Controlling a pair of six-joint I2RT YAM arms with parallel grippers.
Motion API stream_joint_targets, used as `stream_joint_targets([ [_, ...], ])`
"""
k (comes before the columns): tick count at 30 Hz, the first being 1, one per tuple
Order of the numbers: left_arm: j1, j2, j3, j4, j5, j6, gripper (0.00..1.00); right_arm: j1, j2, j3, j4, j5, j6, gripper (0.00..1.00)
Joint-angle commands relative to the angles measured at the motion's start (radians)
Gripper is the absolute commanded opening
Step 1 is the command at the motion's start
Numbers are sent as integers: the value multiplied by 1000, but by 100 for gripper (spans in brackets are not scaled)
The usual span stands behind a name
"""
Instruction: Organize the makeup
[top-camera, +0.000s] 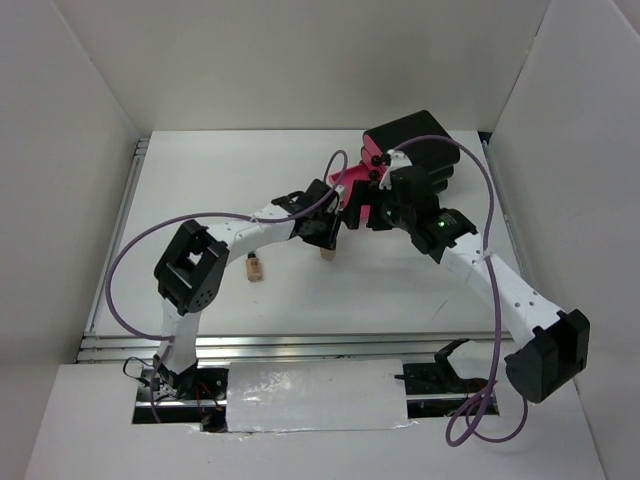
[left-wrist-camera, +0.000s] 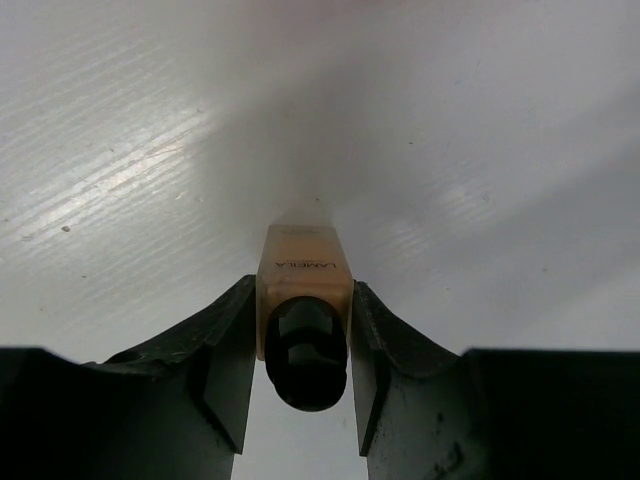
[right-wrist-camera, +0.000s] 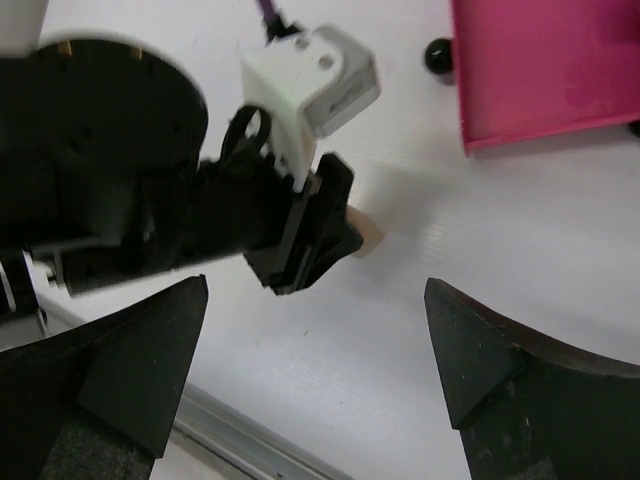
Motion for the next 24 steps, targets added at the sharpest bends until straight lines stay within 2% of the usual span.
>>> stream_joint_targets([
  [1,39,-4,64,-13,132,-55,21,0,-30,-74,150,-202,-90,98],
  [4,103,-43,92,-25,372,-125,20,0,-81,-169,254,-341,-197,98],
  [6,131,-61,122,-54,466,-150,20,-1,-96,-195,289,-381,-241,97],
  [9,192,-71,155,-95,669,-191,20,0,-122,-221,290,-375,-330,97],
  [12,230,-69,185,-161,804,-195,19,0,-138,-236,293,-325,-373,97],
  [14,235,-75,196,-215,833,-178,20,0,-118,-223,285,-322,-387,97],
  [19,241,-123,118,-65,1047,-297,20,2,-57,-209,303,-355,-386,96],
  [22,241,-161,75,41,1114,-377,23,2,-20,-195,314,-381,-387,95],
  [24,241,-164,82,47,1135,-394,24,5,5,-178,310,-386,-387,94],
])
